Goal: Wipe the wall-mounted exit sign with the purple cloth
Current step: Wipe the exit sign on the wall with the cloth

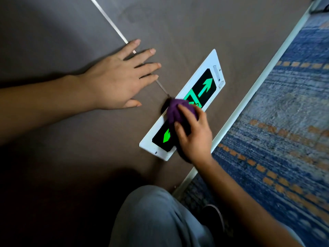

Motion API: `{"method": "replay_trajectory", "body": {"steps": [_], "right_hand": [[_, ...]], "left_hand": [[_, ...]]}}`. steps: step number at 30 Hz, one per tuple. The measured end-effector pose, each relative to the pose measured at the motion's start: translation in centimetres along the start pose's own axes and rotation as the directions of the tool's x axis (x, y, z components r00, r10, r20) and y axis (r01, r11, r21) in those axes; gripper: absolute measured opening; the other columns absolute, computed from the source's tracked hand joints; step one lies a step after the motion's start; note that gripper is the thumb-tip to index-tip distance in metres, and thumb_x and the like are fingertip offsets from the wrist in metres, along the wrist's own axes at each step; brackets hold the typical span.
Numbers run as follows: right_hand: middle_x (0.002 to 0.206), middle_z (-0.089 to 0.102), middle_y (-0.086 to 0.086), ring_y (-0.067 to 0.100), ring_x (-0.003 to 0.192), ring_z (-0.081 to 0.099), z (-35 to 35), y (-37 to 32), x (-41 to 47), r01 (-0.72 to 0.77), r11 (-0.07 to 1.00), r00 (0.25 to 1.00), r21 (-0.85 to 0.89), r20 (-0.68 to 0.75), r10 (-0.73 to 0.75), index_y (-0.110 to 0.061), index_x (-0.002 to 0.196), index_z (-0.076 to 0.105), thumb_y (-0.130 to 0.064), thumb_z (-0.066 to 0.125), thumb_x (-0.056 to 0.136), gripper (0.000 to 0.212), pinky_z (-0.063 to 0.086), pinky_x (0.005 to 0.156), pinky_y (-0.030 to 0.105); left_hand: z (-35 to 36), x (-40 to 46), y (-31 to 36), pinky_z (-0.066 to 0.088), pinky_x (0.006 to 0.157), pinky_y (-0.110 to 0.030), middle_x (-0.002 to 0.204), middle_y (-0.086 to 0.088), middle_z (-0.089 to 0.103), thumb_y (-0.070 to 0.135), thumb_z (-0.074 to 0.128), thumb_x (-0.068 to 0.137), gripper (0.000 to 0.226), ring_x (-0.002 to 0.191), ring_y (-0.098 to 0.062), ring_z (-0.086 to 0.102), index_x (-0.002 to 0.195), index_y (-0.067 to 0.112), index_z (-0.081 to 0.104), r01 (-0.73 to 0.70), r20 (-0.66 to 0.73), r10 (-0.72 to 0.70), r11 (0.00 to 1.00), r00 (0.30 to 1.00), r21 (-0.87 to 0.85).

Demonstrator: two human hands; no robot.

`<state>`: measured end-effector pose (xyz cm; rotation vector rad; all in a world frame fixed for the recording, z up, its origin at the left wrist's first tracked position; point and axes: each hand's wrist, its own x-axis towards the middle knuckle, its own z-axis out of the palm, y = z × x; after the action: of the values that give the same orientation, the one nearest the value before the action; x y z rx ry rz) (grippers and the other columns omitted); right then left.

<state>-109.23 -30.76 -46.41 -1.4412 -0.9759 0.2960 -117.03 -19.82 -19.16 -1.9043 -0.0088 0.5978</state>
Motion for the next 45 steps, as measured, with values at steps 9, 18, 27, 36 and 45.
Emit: {"method": "replay_trajectory", "body": {"steps": [9,18,27,36,45], "right_hand": [[0.156,0.041,0.003,0.025,0.137,0.048,-0.7,0.6,5.5,-0.079,0.996,0.996,-0.032,-0.054,0.077,-0.040,0.147,0.050,-0.036,0.061,0.096,0.052,0.052,0.103,0.045],[0.151,0.048,0.010,0.030,0.126,0.054,3.2,-2.2,-2.1,0.017,0.998,0.999,-0.064,0.032,-0.015,-0.037,0.139,0.060,-0.036,0.065,0.094,0.045,0.055,0.086,0.039],[0.149,0.050,0.007,0.028,0.129,0.055,1.9,-2.6,-2.0,-0.024,0.999,1.000,0.022,-0.005,0.024,-0.035,0.140,0.059,-0.034,0.065,0.093,0.047,0.054,0.096,0.041],[0.155,0.042,0.007,0.028,0.136,0.049,1.5,-3.4,1.8,-0.077,0.997,0.997,-0.022,-0.013,0.076,-0.039,0.149,0.049,-0.038,0.060,0.098,0.052,0.051,0.100,0.043],[0.154,0.042,0.008,0.031,0.132,0.051,5.1,-5.5,-4.1,-0.064,0.998,0.998,-0.012,0.004,0.064,-0.039,0.144,0.053,-0.034,0.065,0.096,0.049,0.052,0.093,0.042]], "left_hand": [[-0.1,-0.2,-0.3,0.012,0.124,-0.064,0.166,-0.016,0.032,0.074,0.053,0.083,0.096,0.156,-0.041,0.018,0.155,0.011,0.038,-0.049,-0.022,0.047,0.998,0.999,-0.050],[-0.1,0.1,-0.3,0.012,0.125,-0.063,0.165,-0.016,0.033,0.073,0.060,0.080,0.096,0.156,-0.042,0.019,0.153,0.012,0.044,-0.129,-0.019,0.127,0.986,0.992,-0.106],[1.0,-3.1,0.0,0.010,0.126,-0.062,0.165,-0.017,0.033,0.071,0.051,0.085,0.093,0.156,-0.043,0.016,0.154,0.008,0.041,-0.124,-0.082,0.115,0.986,0.990,-0.111],[1.8,-3.9,1.7,0.011,0.124,-0.065,0.165,-0.019,0.032,0.063,0.052,0.091,0.085,0.157,-0.044,0.014,0.153,0.006,0.040,-0.054,-0.123,0.039,0.991,0.992,-0.119],[0.6,-5.1,2.0,0.014,0.125,-0.063,0.167,-0.013,0.032,0.065,0.051,0.092,0.080,0.156,-0.042,0.019,0.154,0.017,0.041,-0.084,-0.041,0.081,0.994,0.996,-0.066]]}}
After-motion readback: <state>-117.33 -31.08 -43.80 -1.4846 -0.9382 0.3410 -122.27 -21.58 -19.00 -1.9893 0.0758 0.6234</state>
